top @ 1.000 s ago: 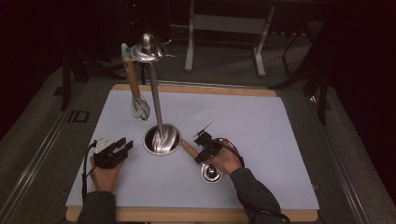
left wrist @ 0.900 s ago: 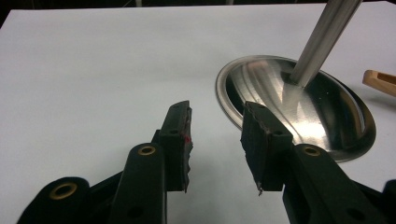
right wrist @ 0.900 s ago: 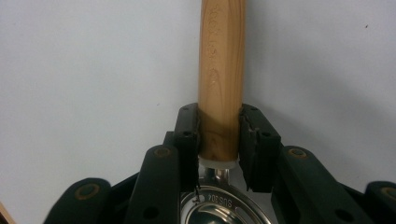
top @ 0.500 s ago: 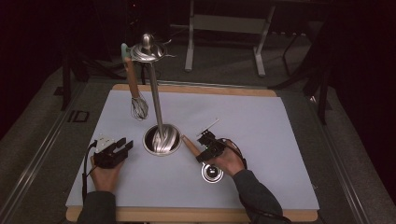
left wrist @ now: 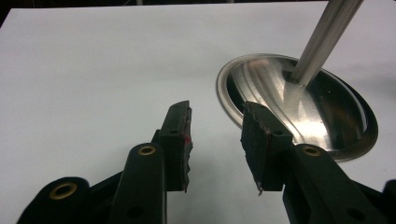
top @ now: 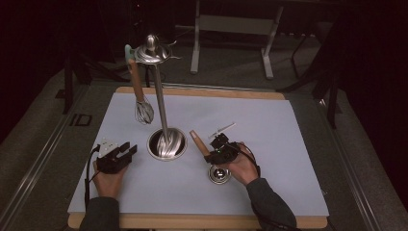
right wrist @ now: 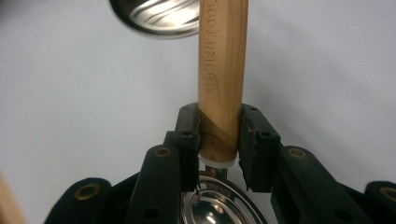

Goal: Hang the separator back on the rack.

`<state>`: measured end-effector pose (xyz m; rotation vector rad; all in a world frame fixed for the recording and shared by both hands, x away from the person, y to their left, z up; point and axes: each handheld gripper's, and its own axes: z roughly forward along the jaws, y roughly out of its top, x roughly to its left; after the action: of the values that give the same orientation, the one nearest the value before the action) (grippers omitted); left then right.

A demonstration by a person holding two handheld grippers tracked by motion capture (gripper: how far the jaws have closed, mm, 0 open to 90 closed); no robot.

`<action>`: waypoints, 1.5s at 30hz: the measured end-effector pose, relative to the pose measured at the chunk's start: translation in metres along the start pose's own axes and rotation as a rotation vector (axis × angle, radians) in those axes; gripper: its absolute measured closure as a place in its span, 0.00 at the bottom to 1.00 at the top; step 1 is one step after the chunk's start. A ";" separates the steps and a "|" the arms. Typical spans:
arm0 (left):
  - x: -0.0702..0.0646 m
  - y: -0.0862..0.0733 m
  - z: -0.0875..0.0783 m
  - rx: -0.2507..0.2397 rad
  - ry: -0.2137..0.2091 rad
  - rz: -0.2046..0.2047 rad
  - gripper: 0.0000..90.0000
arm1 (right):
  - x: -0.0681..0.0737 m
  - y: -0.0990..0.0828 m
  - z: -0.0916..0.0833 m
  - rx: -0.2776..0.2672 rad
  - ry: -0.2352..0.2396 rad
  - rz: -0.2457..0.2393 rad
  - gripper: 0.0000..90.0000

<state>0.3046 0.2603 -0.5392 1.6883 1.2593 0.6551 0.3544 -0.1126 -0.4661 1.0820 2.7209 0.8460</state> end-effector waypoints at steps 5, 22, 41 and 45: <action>0.000 0.000 0.000 0.000 0.000 0.002 0.70 | 0.003 -0.002 -0.007 -0.046 -0.061 -0.016 0.79; 0.000 0.000 0.000 -0.001 0.000 0.002 0.70 | -0.002 0.003 -0.021 -0.108 -0.024 -0.036 0.79; 0.000 0.000 0.000 -0.001 -0.001 0.002 0.70 | -0.005 0.017 -0.041 -0.275 0.105 -0.175 0.79; 0.000 0.000 0.000 -0.001 0.000 0.001 0.70 | -0.003 0.023 -0.044 -0.294 0.122 -0.215 0.79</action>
<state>0.3044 0.2604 -0.5391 1.6877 1.2578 0.6561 0.3582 -0.1216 -0.4171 0.6886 2.6291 1.2578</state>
